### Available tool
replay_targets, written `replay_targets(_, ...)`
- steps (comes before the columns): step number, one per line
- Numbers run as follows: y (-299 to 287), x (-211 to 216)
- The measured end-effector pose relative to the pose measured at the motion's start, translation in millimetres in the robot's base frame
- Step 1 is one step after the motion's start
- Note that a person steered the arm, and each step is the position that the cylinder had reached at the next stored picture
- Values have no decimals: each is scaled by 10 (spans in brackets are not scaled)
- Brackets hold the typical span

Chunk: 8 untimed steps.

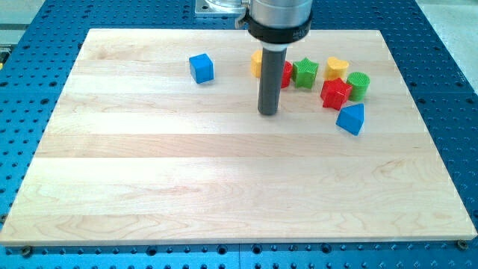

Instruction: Place the red circle and hexagon in a horizontal line

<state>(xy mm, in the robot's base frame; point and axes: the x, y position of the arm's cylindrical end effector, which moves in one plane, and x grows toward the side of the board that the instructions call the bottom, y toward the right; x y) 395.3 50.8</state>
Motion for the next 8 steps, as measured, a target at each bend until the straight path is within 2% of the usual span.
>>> replay_targets(1,32,-72)
replay_targets(2,253,-521)
replay_targets(3,279,-689)
replay_targets(5,7,-761)
replay_targets(8,-34,-1031)
